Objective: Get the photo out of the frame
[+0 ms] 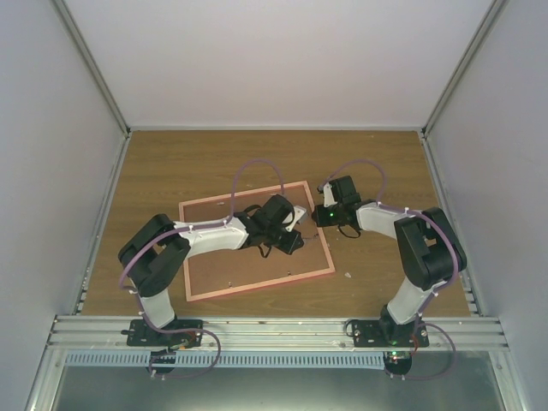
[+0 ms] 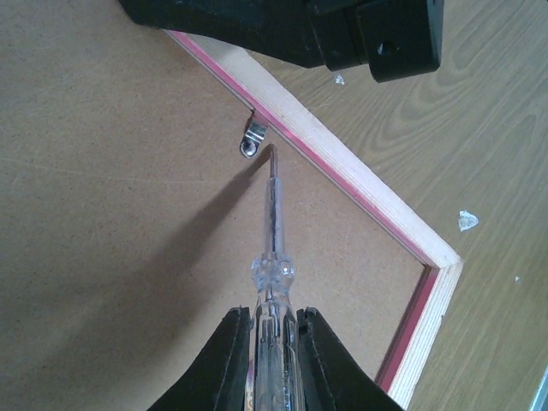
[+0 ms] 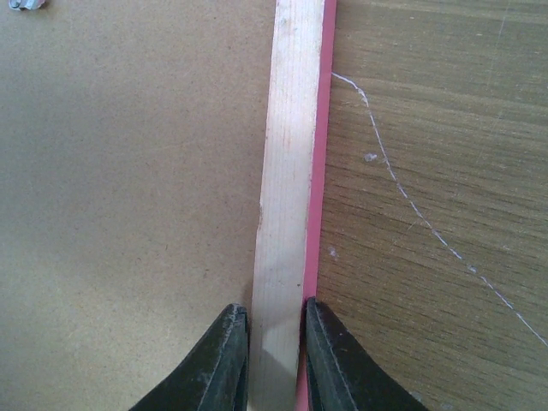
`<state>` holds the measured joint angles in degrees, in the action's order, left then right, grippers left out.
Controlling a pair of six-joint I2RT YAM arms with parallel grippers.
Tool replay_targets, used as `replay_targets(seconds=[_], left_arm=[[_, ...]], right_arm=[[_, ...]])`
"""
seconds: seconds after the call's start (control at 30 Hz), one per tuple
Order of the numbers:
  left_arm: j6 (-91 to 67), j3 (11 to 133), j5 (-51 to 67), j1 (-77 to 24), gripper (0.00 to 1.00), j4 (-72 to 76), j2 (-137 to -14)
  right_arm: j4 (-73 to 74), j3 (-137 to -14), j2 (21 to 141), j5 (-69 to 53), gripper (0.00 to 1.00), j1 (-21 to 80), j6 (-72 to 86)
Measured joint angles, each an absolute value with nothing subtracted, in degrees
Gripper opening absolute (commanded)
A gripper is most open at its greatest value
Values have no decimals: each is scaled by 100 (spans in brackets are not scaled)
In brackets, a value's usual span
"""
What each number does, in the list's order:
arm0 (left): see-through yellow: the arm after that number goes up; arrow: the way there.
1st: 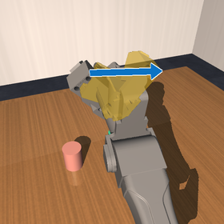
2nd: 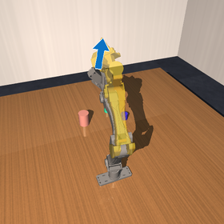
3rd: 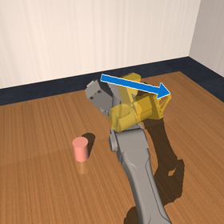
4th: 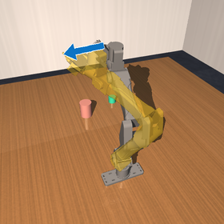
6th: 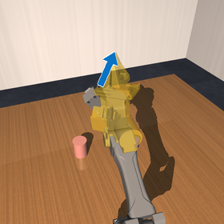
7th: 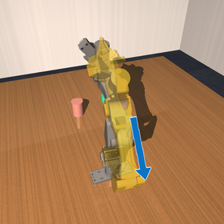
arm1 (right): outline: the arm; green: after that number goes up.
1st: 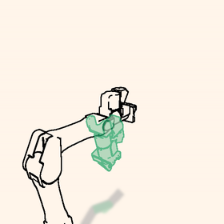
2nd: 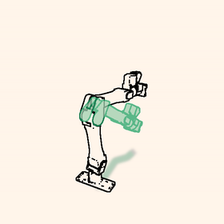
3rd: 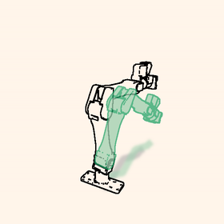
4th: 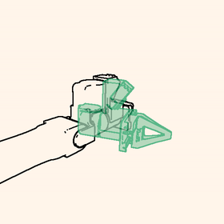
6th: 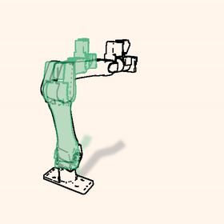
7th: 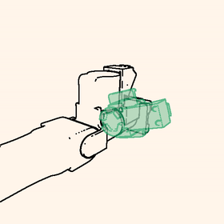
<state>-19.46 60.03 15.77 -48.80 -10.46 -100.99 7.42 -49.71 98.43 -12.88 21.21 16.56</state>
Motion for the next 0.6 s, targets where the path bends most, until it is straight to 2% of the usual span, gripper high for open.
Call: replay_targets(seconds=[0.6], left_arm=[[-2257,6110,1184,-4862,0,-1035,-10165]], right_arm=[[633,-4917,9835,-1306,18,2121,1660]])
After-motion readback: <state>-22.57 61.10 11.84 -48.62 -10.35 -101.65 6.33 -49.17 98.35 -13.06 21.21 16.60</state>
